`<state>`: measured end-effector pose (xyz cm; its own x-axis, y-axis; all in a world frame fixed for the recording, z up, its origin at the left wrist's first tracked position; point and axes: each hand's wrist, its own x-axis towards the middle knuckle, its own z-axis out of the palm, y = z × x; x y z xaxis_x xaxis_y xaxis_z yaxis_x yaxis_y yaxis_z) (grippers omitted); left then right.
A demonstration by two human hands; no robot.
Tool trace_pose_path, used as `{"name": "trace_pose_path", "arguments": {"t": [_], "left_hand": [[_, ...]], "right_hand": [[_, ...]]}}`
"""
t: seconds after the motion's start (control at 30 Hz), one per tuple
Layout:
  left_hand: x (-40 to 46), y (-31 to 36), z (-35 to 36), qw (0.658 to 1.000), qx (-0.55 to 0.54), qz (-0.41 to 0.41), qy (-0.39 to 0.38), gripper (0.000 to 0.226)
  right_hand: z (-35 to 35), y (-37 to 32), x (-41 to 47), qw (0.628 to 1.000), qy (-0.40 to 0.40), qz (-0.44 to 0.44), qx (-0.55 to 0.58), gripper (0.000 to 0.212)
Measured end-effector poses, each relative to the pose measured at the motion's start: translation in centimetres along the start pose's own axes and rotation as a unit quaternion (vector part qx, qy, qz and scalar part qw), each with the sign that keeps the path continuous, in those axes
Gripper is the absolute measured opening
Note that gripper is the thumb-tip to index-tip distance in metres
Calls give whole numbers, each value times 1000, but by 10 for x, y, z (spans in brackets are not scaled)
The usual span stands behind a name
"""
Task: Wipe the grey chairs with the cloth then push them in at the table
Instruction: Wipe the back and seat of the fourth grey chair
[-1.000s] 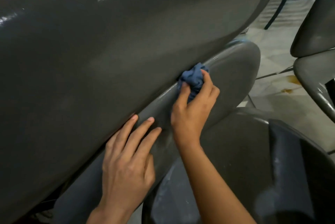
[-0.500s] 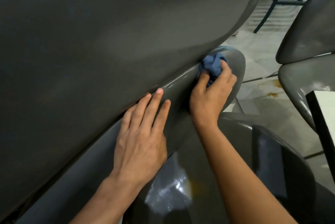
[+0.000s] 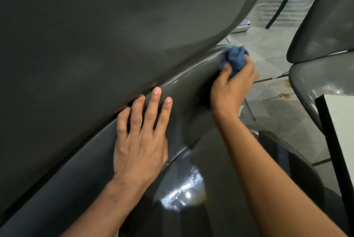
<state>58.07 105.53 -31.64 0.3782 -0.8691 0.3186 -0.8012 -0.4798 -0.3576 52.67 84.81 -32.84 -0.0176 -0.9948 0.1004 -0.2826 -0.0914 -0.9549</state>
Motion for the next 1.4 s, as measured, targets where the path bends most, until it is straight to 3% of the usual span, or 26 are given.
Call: {"name": "trace_pose_path", "arguments": {"t": [0.17,0.4,0.67,0.8,0.9,1.07,1.17,1.3,1.4], "left_hand": [[-2,2,7,1000,30,-1,2,89],[-2,7,12,999,47,-7,15,90],[-3,7,15,998,55,-1,31,81],[-4,7,17,998,38,-3,51,76],[-3,7,17,998,23,-7,55,77],[-4,9,18,998,8,-9,54,77],[-5,8,19,998,1,-10,65,74],[-5,6,14,998,-12,-9,60,74],[-4,5,6,998,-42,-11,37,74]], "right_hand": [[-1,10,43,990,42,132,17,42],[3,23,-28,1000,-21,15,14,42],[11,54,43,965,93,238,57,44],[19,85,45,961,118,246,42,45],[23,116,33,958,108,266,0,46],[26,169,-10,935,23,335,-114,51],[24,190,-33,933,-15,332,-140,48],[15,182,-28,942,-3,333,-34,38],[9,140,-29,964,19,266,9,35]]}}
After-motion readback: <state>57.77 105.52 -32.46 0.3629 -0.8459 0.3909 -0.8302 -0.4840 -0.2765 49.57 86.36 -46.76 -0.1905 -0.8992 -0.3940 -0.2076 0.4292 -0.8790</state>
